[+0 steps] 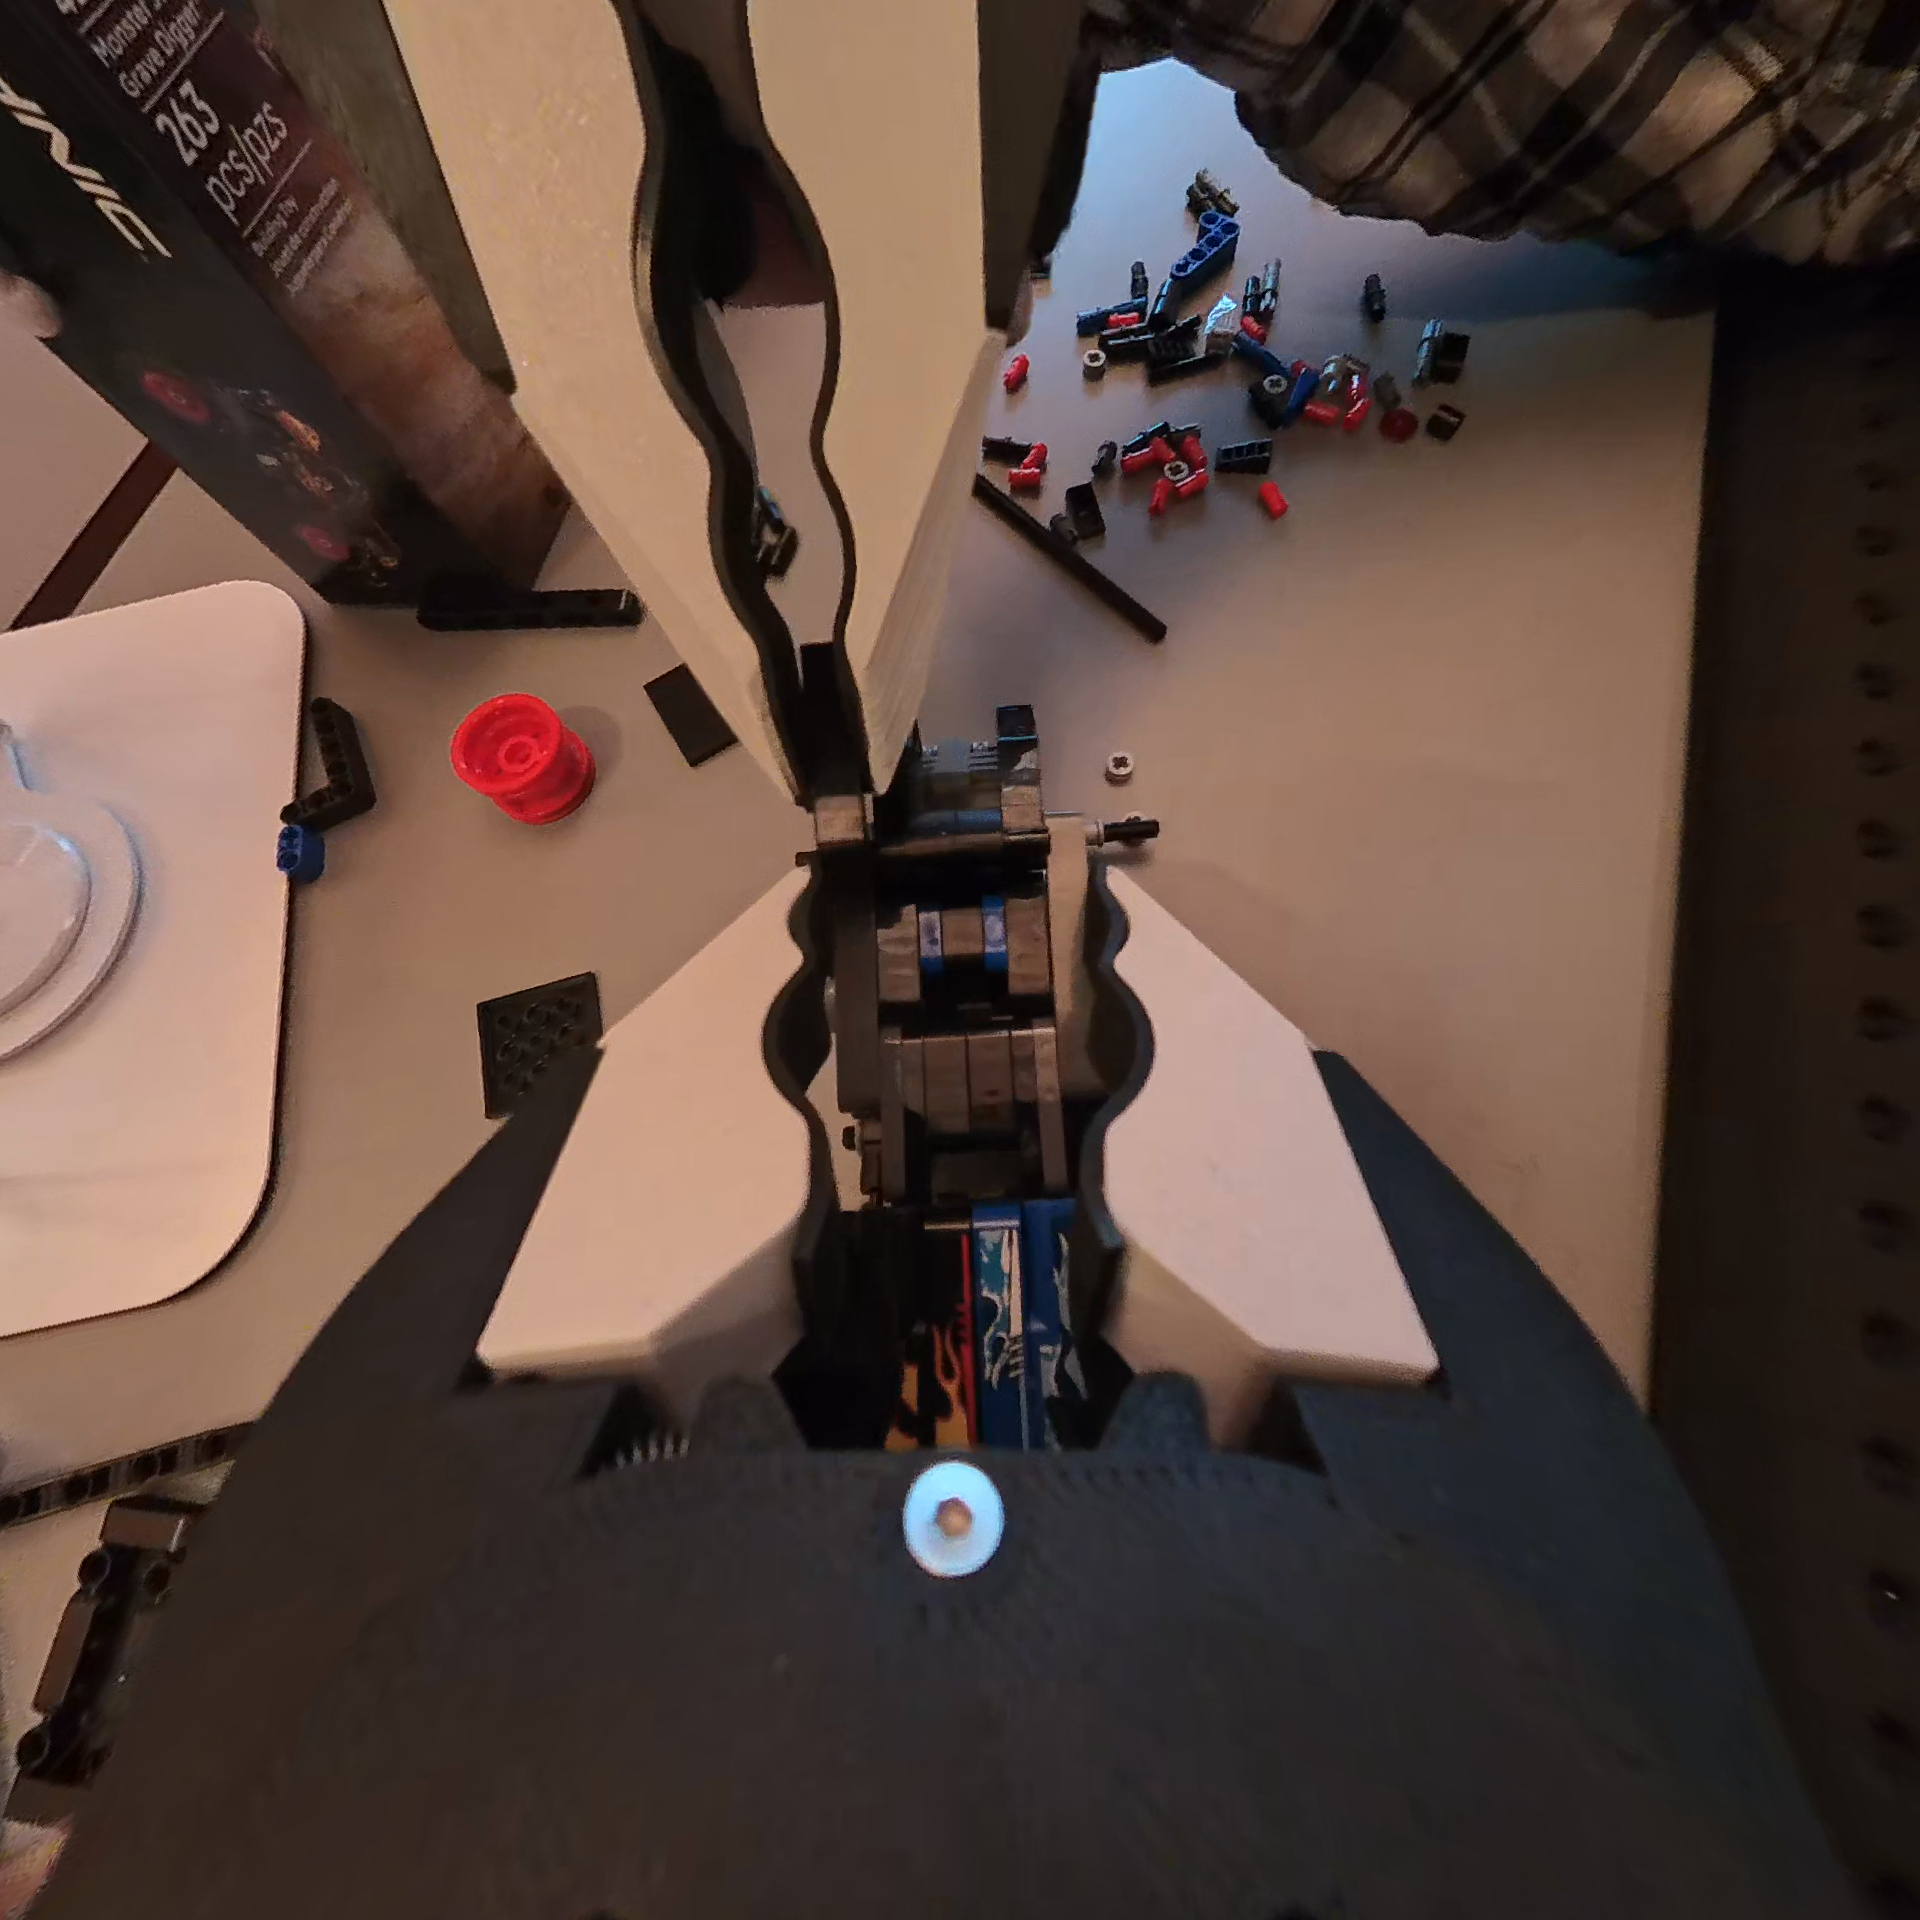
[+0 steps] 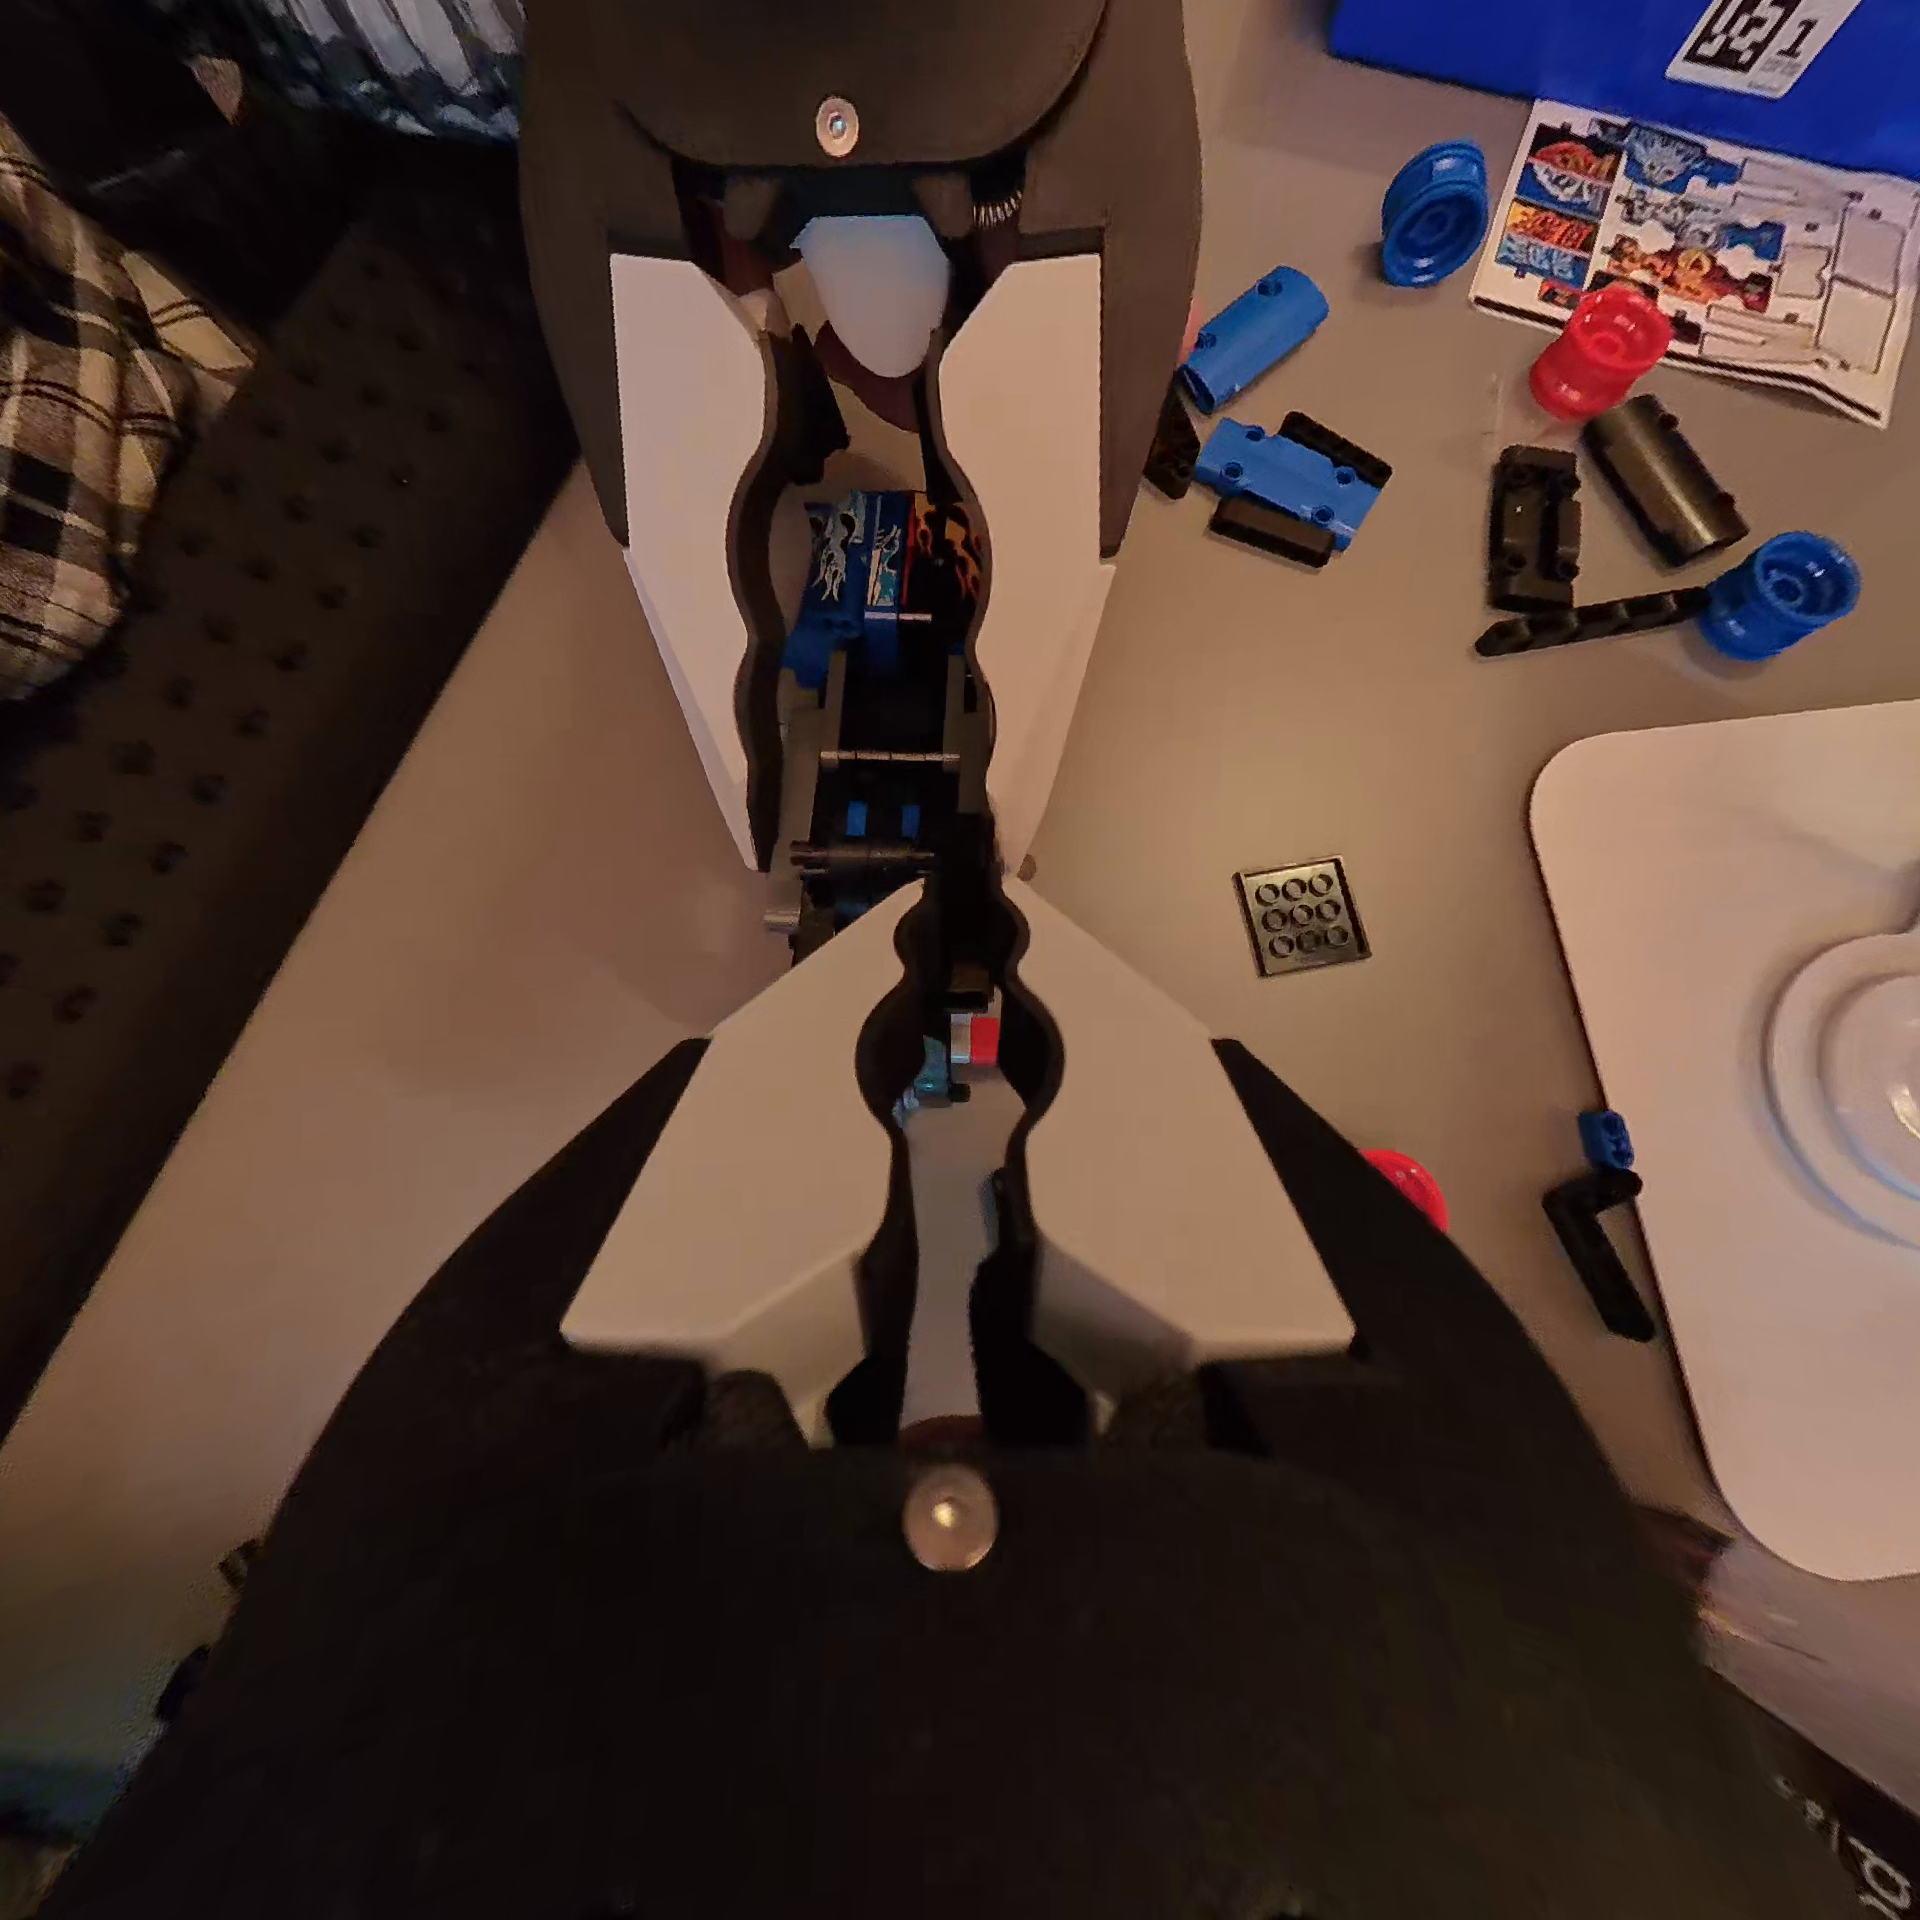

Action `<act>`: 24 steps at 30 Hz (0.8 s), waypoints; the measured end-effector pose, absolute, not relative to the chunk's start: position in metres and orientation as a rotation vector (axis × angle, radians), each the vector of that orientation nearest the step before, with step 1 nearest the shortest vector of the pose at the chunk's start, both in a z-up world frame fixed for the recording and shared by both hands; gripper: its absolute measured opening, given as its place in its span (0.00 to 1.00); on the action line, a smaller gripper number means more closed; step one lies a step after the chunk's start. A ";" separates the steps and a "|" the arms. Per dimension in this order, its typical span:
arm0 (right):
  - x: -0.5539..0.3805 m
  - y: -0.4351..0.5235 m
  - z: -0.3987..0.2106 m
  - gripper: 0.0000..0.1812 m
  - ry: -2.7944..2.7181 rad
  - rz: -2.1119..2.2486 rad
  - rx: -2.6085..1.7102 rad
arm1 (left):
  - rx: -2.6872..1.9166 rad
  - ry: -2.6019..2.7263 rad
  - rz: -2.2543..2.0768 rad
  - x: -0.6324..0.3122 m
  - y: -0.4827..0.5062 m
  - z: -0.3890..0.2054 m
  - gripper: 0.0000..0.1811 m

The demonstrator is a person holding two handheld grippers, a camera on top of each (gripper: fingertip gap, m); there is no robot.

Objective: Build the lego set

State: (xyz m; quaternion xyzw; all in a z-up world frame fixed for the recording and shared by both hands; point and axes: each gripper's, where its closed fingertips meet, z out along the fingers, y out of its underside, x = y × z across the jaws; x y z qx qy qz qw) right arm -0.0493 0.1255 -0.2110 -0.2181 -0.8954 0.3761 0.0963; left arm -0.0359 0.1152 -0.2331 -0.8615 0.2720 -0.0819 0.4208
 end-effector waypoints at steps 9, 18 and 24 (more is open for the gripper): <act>-0.048 0.125 -0.211 0.03 -2.707 1.157 -0.774 | -2.127 0.677 -0.317 -0.033 0.114 -0.233 0.25; -0.047 0.125 -0.212 0.03 -2.702 1.294 -0.809 | -2.129 0.683 -0.349 -0.031 0.114 -0.233 0.25; -0.045 0.125 -0.212 0.03 -2.760 1.207 -0.866 | -2.116 0.698 -0.383 -0.029 0.114 -0.233 0.25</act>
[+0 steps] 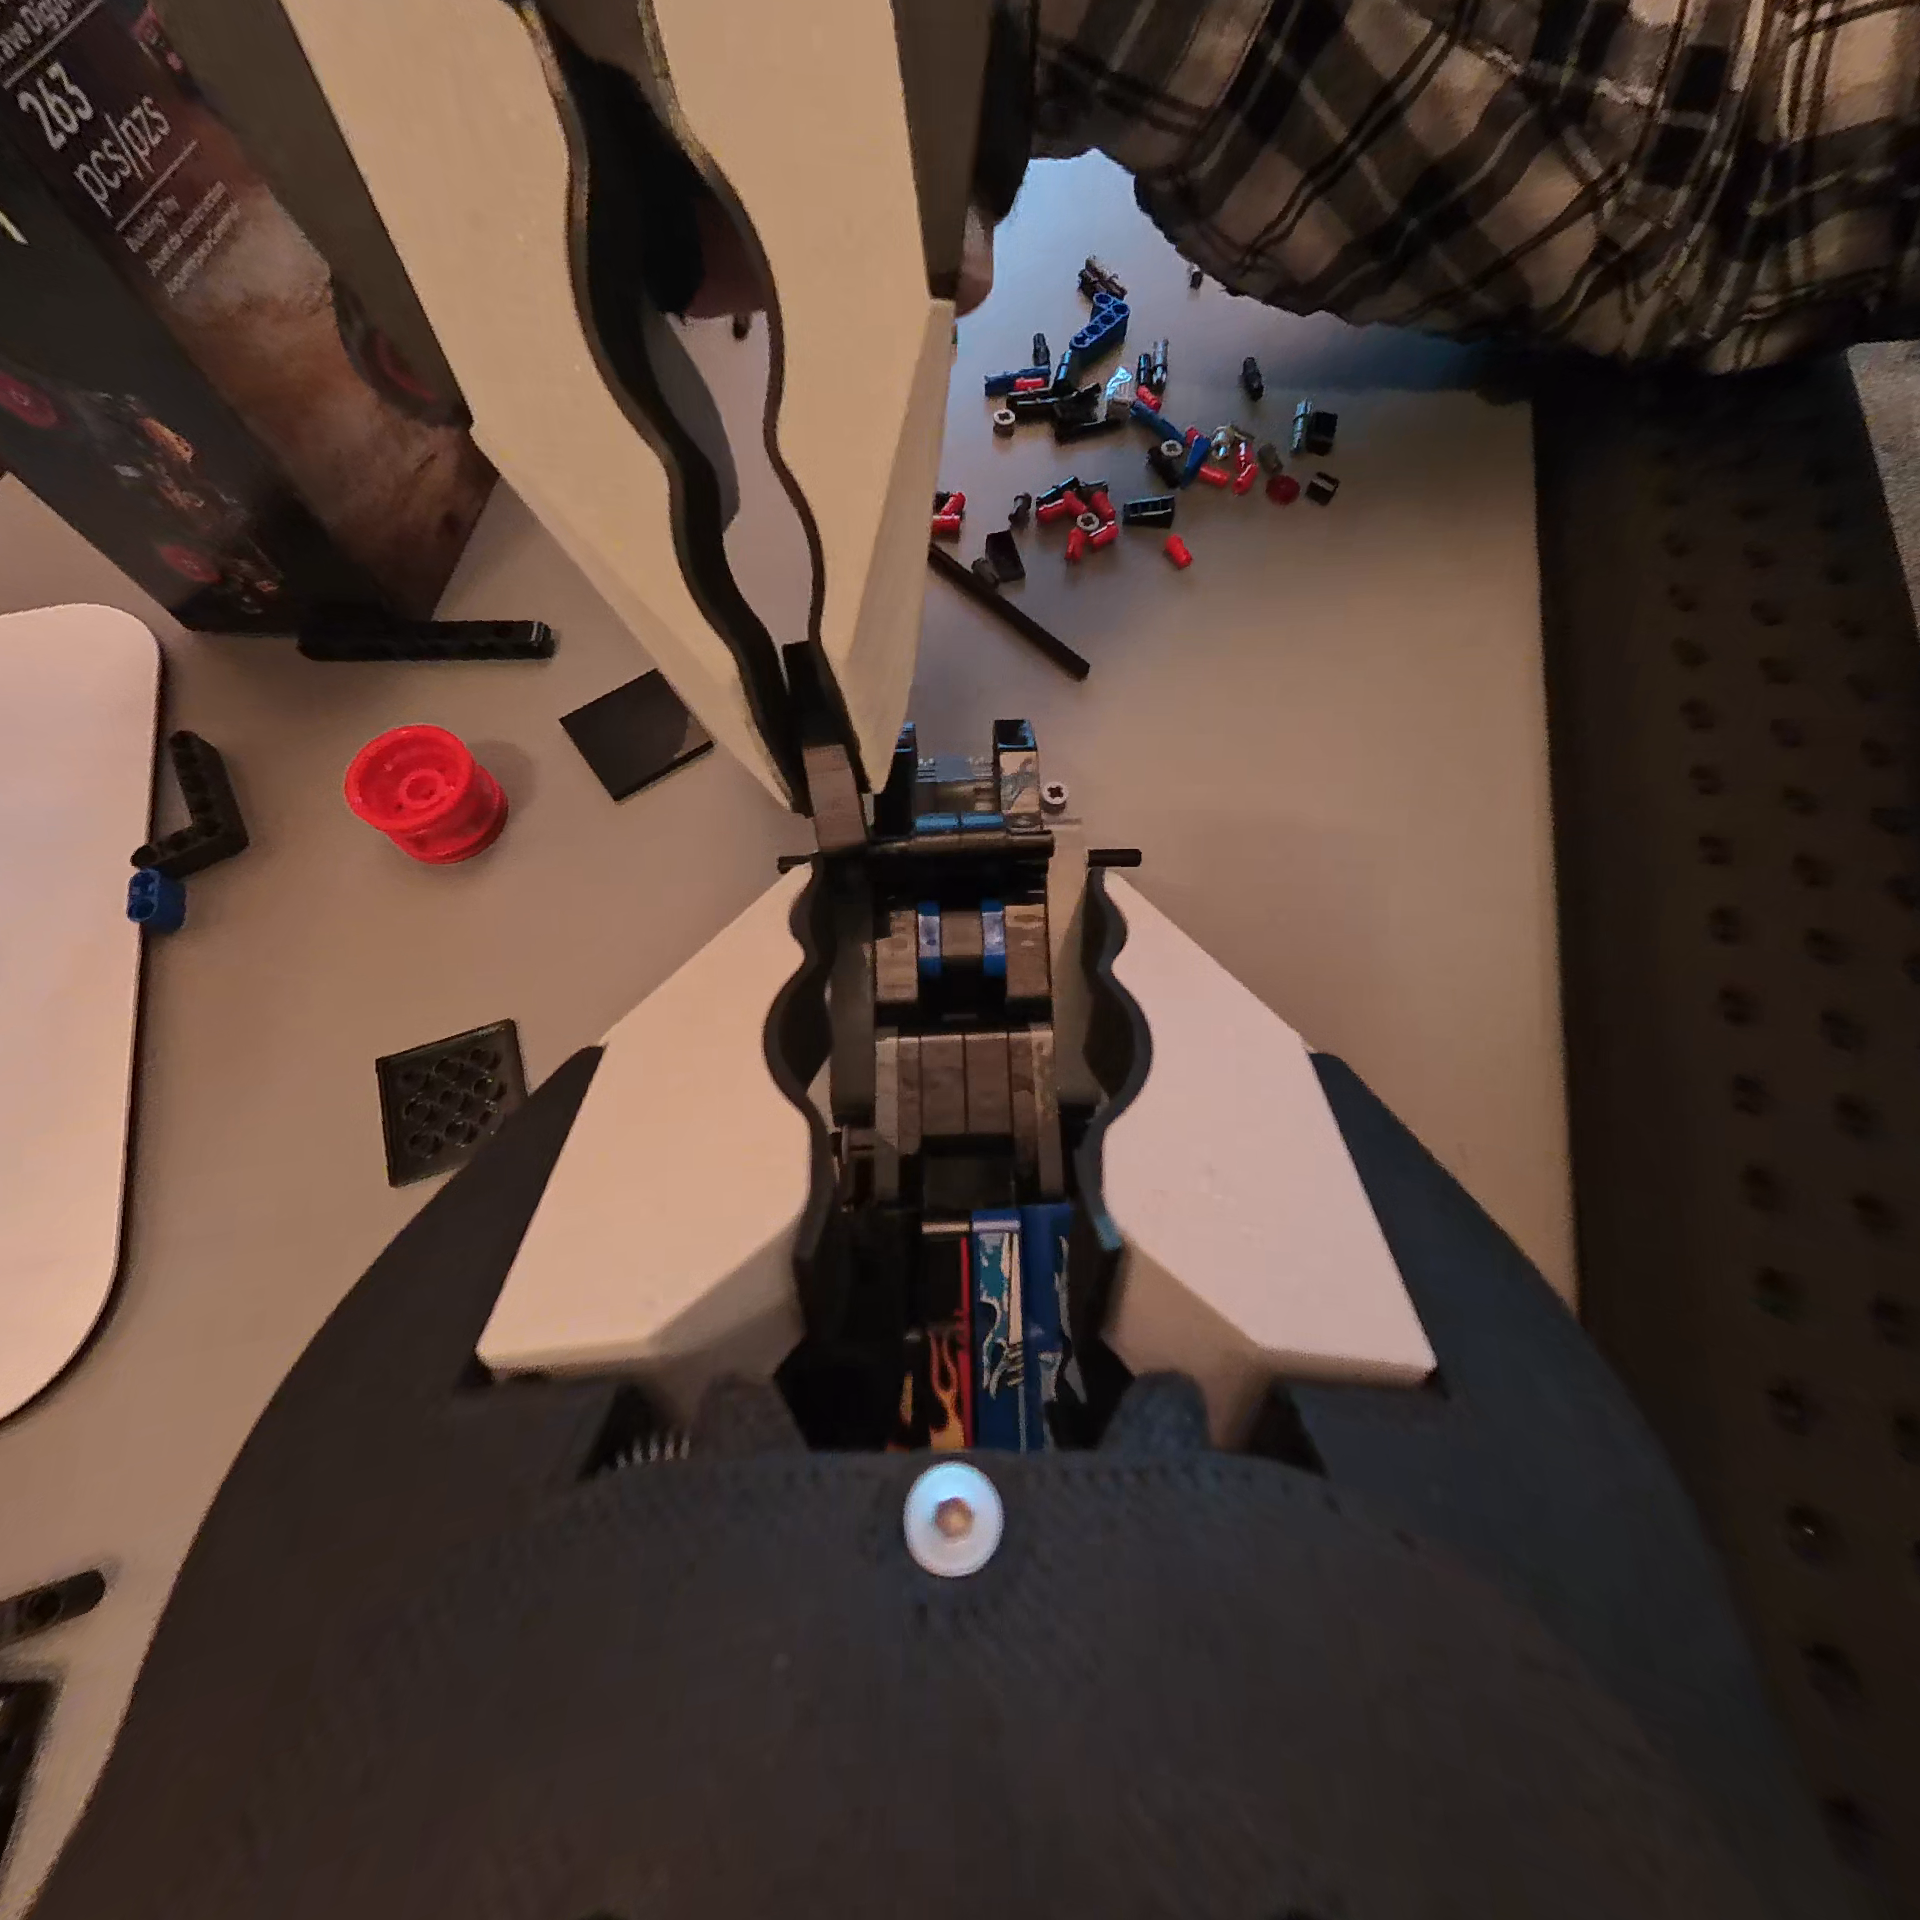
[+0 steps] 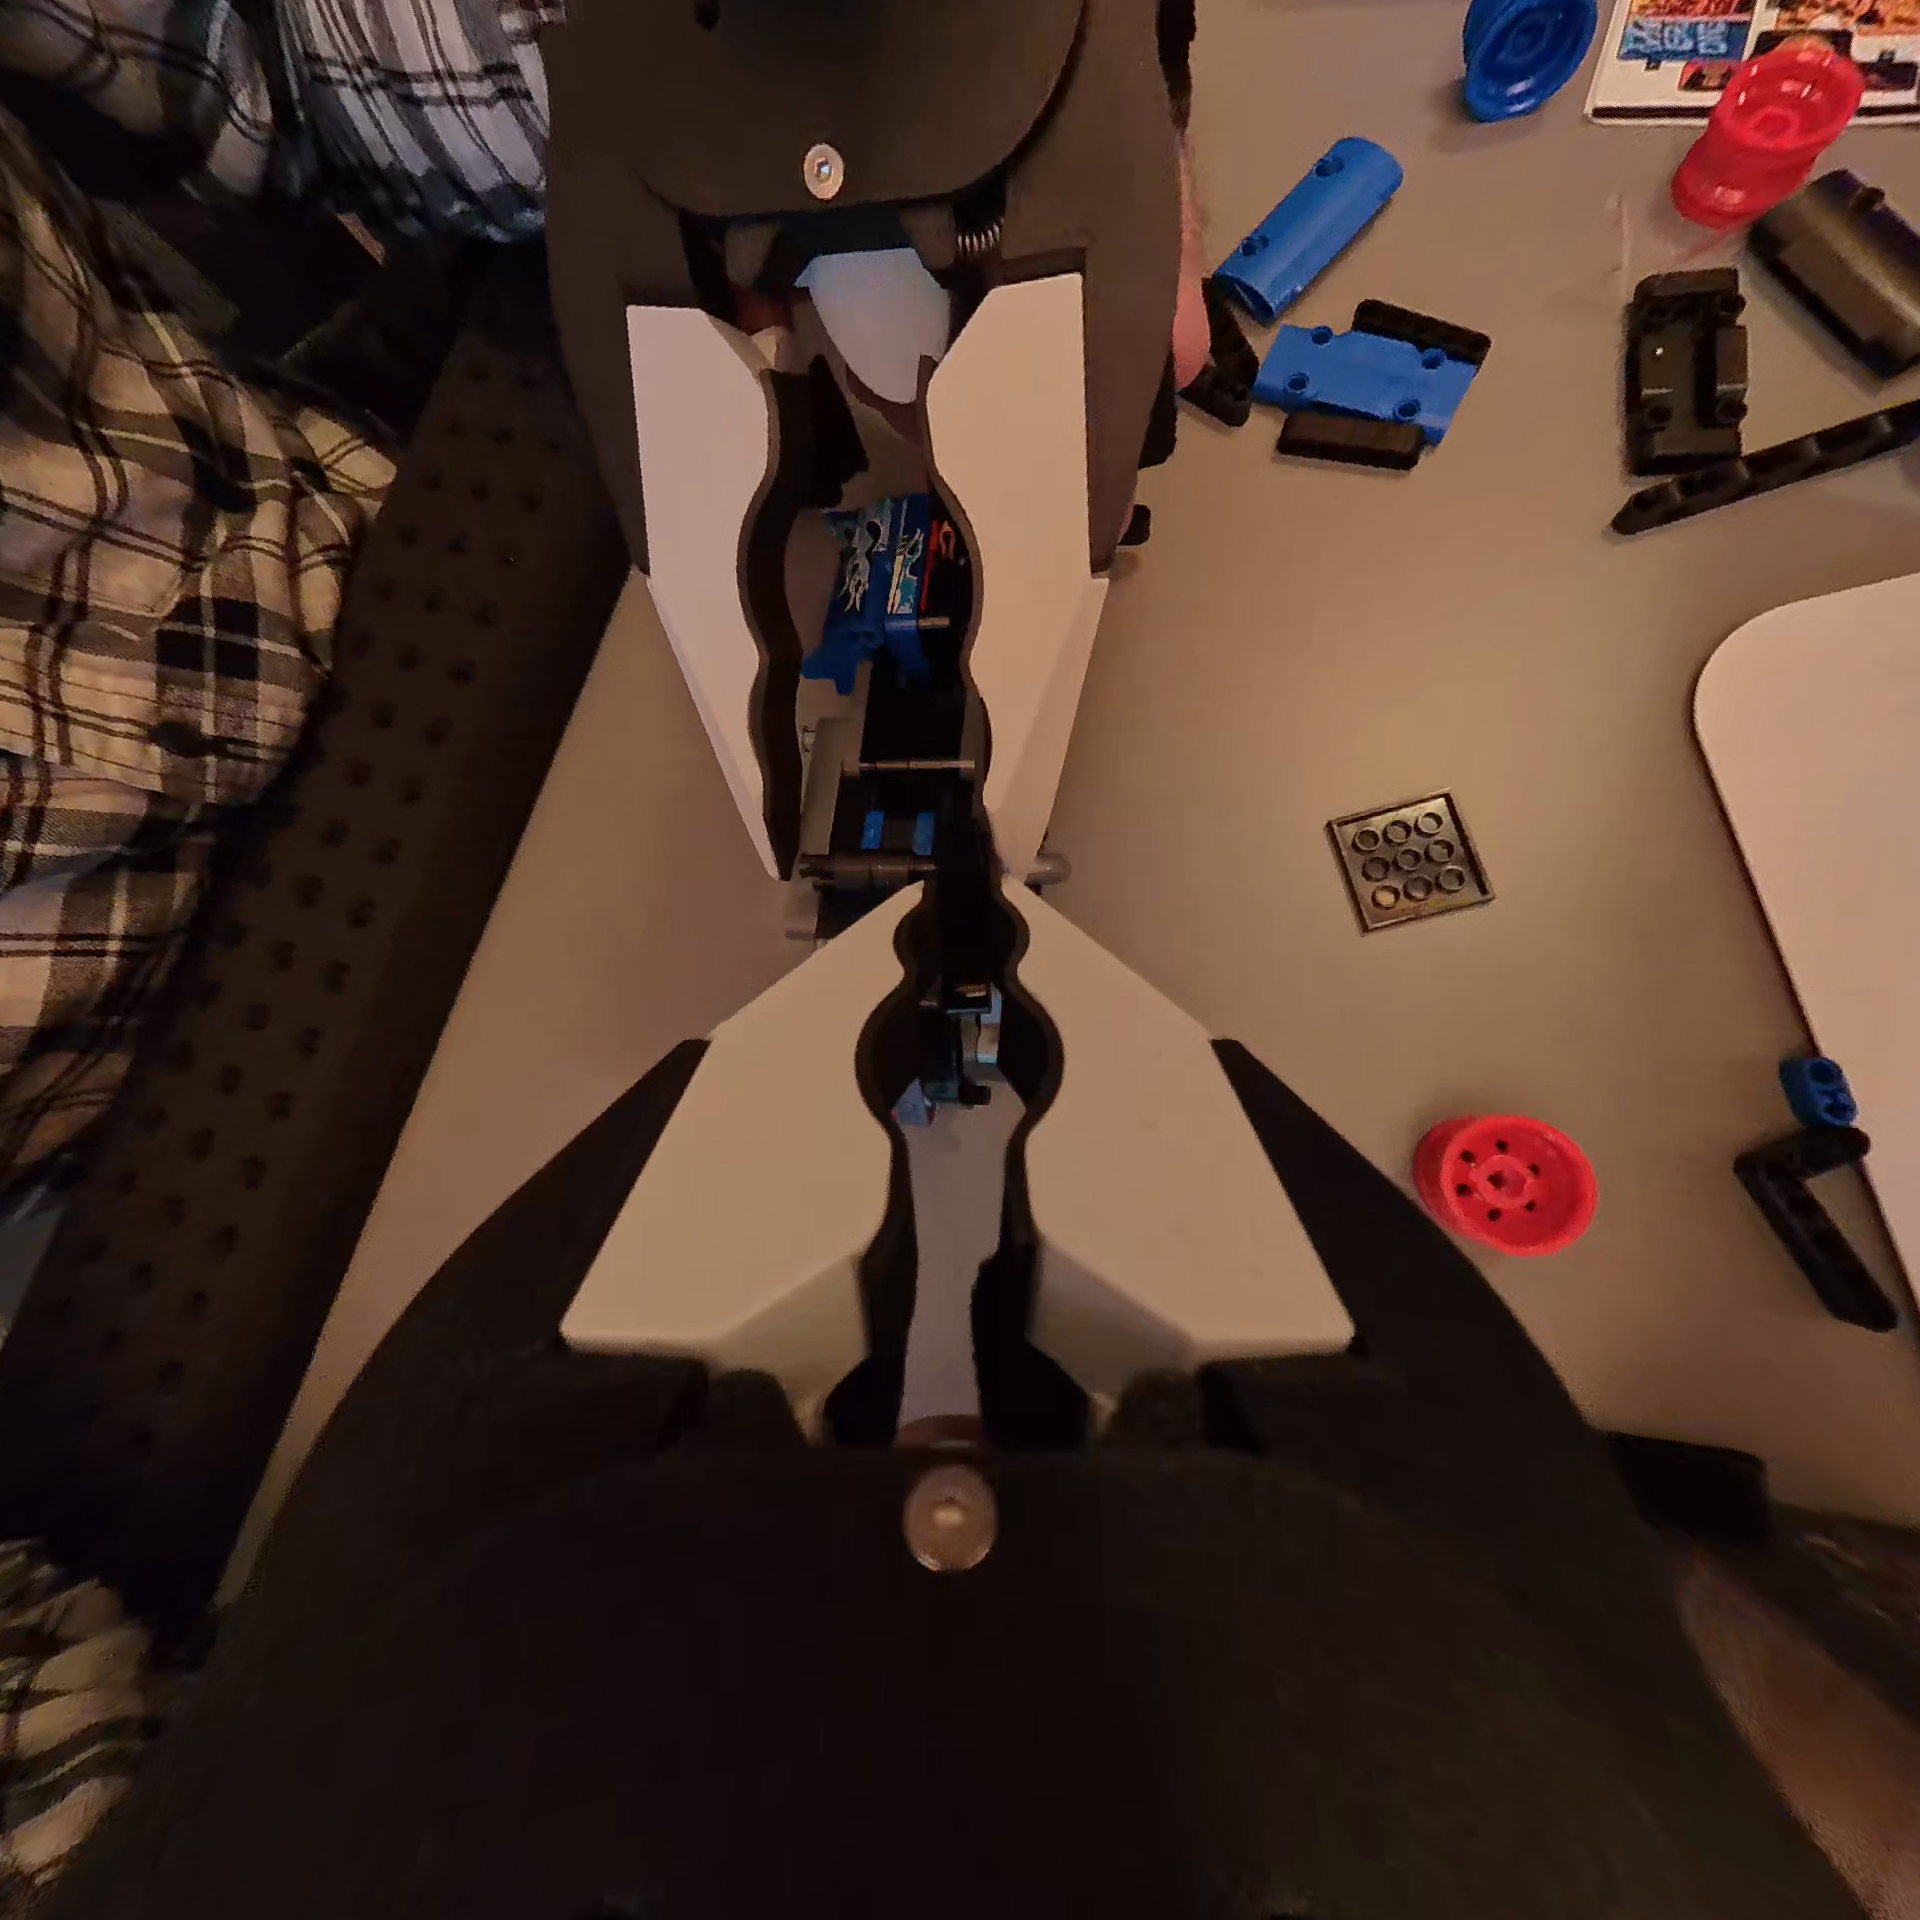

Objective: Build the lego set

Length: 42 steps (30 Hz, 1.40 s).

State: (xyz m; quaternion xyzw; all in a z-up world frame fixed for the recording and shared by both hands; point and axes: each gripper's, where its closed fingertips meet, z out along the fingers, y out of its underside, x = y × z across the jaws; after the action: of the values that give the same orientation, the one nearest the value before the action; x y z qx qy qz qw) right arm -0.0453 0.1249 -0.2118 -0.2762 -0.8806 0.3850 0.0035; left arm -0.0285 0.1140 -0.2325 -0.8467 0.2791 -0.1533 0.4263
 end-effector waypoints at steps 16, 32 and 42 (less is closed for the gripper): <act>-0.038 0.126 -0.212 0.03 -2.755 1.484 -0.982 | -2.103 0.738 -0.383 -0.021 0.114 -0.233 0.26; -0.033 0.124 -0.213 0.03 -2.696 1.310 -1.047 | -2.094 0.753 -0.433 -0.018 0.113 -0.232 0.25; -0.031 0.124 -0.213 0.03 -2.596 1.234 -1.035 | -2.088 0.781 -0.414 -0.016 0.113 -0.233 0.25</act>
State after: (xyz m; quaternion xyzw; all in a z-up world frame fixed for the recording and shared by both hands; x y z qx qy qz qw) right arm -0.0308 0.1236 -0.2125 -0.3386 -0.8490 0.4033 0.0431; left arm -0.0165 0.1129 -0.2329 -0.8344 0.3122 -0.1655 0.4230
